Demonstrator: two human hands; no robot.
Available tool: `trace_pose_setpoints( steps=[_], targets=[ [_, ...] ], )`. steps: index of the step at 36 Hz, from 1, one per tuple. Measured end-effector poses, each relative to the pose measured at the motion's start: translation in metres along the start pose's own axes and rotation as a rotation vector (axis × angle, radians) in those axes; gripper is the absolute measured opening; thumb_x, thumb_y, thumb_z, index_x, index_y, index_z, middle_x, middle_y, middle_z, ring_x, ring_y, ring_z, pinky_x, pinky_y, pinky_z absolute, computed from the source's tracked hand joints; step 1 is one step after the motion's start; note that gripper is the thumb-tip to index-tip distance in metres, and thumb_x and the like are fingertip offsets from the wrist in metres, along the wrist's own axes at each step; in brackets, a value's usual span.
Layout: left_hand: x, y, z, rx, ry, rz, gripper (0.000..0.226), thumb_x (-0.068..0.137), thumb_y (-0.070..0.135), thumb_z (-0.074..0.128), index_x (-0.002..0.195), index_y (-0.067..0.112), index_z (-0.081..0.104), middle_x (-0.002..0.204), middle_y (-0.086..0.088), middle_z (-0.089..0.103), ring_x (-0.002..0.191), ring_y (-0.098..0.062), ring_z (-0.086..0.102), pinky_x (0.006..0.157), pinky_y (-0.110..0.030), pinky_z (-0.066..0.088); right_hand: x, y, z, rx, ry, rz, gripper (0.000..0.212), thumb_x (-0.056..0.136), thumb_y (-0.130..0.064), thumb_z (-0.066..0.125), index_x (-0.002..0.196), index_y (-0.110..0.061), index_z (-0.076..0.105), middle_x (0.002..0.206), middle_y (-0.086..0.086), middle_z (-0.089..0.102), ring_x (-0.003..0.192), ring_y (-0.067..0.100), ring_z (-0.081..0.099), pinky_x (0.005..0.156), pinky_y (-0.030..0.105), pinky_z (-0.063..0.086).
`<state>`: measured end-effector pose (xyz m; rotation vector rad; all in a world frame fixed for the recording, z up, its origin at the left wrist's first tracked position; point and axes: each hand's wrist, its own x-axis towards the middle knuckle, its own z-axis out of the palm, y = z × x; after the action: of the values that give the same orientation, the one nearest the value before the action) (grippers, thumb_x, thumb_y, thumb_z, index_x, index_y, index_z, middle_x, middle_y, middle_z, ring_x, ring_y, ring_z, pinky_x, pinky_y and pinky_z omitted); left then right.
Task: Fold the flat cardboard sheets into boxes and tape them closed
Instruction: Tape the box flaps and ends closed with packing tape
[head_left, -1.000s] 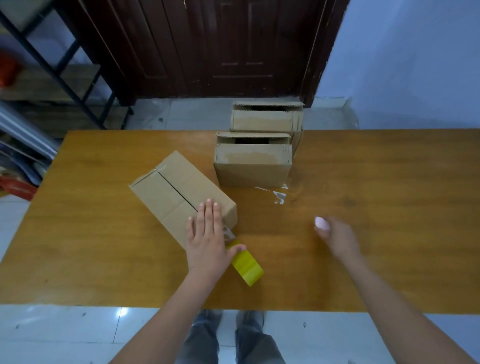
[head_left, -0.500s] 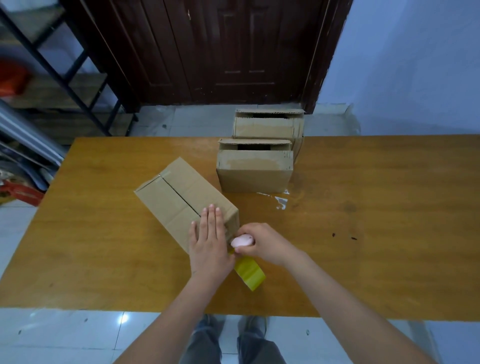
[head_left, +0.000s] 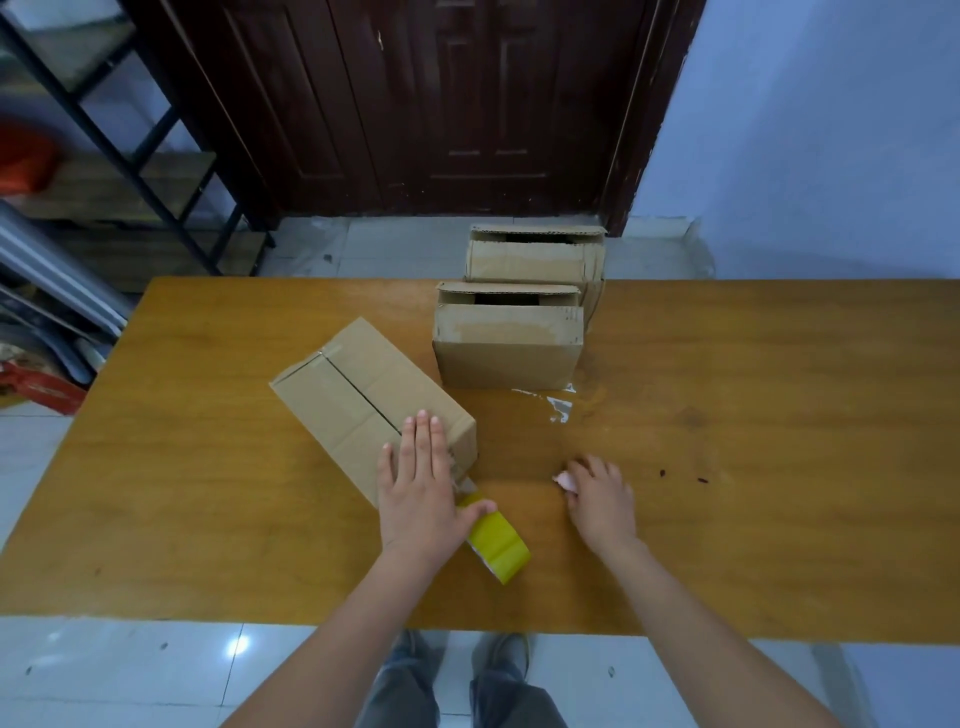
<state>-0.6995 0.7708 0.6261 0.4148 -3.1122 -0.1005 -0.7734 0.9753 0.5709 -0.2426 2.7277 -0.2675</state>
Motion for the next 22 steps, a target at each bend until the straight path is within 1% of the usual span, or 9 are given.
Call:
trace_pose_setpoints(
  steps=[2,4,7,10,12,15,17,19,22],
  targets=[
    [0.0,0.0,0.0,0.008,0.011,0.01,0.125,0.054,0.079,0.064,0.144,0.002,0.026,0.15,-0.015,0.033,0.14,-0.028,0.023,0.112,-0.046,0.015,-0.001,-0.009,0.001,0.052,0.066,-0.06,0.057,0.089,-0.023,0.052,0.143,-0.027,0.035,0.153,-0.004,0.024,0.14,0.025,0.018,0.111,0.045,0.023],
    [-0.001,-0.001,0.0,0.015,0.01,0.016,0.123,0.055,0.079,0.063,0.144,0.001,0.03,0.15,-0.016,0.034,0.139,-0.029,0.025,0.111,-0.047,0.015,-0.004,-0.029,-0.003,0.3,0.112,-0.186,0.06,0.086,-0.021,0.058,0.142,-0.026,0.039,0.151,-0.004,0.028,0.139,0.024,0.02,0.113,0.04,0.02],
    [0.0,0.0,-0.003,0.026,-0.012,0.013,0.118,0.057,0.073,0.067,0.144,0.001,0.031,0.15,-0.015,0.034,0.14,-0.029,0.028,0.111,-0.046,0.015,-0.011,-0.066,-0.01,0.831,-0.129,-0.207,0.042,0.082,-0.021,0.061,0.123,-0.017,0.059,0.131,-0.003,0.047,0.128,0.015,0.036,0.112,0.03,0.027],
    [0.001,0.001,-0.006,0.026,-0.029,0.005,0.111,0.056,0.053,0.073,0.144,0.0,0.03,0.15,-0.016,0.033,0.14,-0.029,0.023,0.11,-0.047,0.017,-0.017,-0.084,-0.009,1.01,-0.342,-0.185,0.012,0.083,-0.017,0.065,0.094,-0.016,0.066,0.108,-0.001,0.056,0.105,0.01,0.051,0.094,0.021,0.038],
    [0.0,0.001,-0.008,0.019,-0.049,0.004,0.108,0.056,0.048,0.07,0.144,0.0,0.03,0.15,-0.017,0.032,0.14,-0.029,0.024,0.11,-0.047,0.017,-0.02,-0.086,-0.008,1.13,-0.399,-0.169,0.014,0.087,-0.007,0.062,0.082,-0.02,0.065,0.089,-0.001,0.062,0.084,0.006,0.055,0.08,0.018,0.042],
    [0.0,-0.002,-0.01,-0.003,-0.087,0.017,0.101,0.067,0.054,0.056,0.146,0.001,0.024,0.154,-0.016,0.024,0.142,-0.03,0.023,0.114,-0.046,0.016,-0.022,-0.085,-0.004,1.196,-0.367,-0.159,0.009,0.087,-0.008,0.063,0.082,-0.014,0.068,0.086,0.003,0.064,0.084,0.009,0.056,0.082,0.023,0.042],
    [0.001,-0.004,-0.012,0.002,-0.121,0.05,0.099,0.076,0.06,0.042,0.15,0.006,0.005,0.158,-0.011,0.003,0.146,-0.026,0.004,0.116,-0.044,0.007,-0.023,-0.085,-0.003,1.194,-0.353,-0.162,0.007,0.087,-0.011,0.064,0.087,-0.008,0.07,0.094,0.006,0.064,0.091,0.012,0.057,0.087,0.025,0.042],
    [0.002,-0.009,-0.02,-0.002,-0.15,0.082,0.098,0.077,0.068,0.026,0.15,0.013,-0.009,0.157,-0.003,-0.014,0.146,-0.02,-0.009,0.116,-0.038,0.0,-0.024,-0.084,-0.002,1.169,-0.328,-0.162,0.007,0.086,-0.011,0.065,0.083,-0.016,0.069,0.098,0.006,0.064,0.095,0.014,0.058,0.091,0.026,0.043],
    [0.006,-0.017,-0.034,-0.083,-0.149,0.075,0.094,0.069,0.067,0.005,0.152,0.023,0.0,0.158,0.007,-0.007,0.146,-0.011,-0.001,0.116,-0.031,0.007,-0.025,-0.085,0.0,1.173,-0.31,-0.152,0.014,0.086,-0.01,0.066,0.081,-0.023,0.067,0.1,0.006,0.064,0.097,0.014,0.058,0.09,0.025,0.043]
  ],
)
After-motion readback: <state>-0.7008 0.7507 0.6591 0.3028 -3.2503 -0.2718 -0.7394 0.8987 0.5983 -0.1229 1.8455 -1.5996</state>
